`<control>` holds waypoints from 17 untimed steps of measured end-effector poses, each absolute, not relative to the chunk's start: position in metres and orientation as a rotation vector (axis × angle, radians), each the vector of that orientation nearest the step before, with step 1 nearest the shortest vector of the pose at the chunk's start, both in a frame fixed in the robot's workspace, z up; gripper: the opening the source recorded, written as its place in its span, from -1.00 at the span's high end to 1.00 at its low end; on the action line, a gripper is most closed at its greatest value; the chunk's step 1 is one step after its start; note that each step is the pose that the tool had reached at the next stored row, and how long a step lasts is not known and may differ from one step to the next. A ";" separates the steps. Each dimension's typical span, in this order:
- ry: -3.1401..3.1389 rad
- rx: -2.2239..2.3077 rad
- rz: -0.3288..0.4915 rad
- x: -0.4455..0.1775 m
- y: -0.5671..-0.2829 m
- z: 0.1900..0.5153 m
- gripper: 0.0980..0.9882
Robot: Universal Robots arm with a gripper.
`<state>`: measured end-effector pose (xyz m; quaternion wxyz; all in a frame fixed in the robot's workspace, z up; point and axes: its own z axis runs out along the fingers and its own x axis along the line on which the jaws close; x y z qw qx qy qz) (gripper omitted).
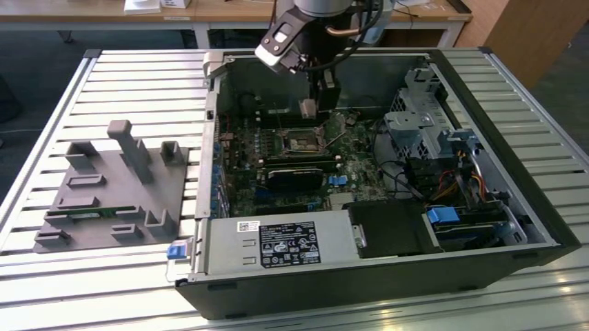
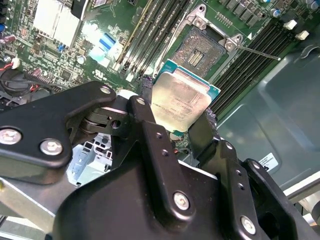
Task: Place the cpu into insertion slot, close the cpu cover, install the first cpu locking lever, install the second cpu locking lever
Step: 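Place the cpu into insertion slot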
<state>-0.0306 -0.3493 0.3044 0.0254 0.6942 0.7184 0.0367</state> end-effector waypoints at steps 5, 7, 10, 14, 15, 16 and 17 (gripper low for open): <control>2.221 2.147 0.113 -0.031 -0.349 0.302 0.01; 2.221 2.147 0.113 -0.031 -0.349 0.301 0.01; 2.221 2.147 0.113 -0.031 -0.349 0.300 0.01; 2.222 2.147 0.112 -0.031 -0.349 0.298 0.01; 2.222 2.147 0.112 -0.031 -0.349 0.298 0.01; 2.222 2.147 0.112 -0.031 -0.349 0.297 0.01; 2.222 2.147 0.112 -0.031 -0.349 0.297 0.01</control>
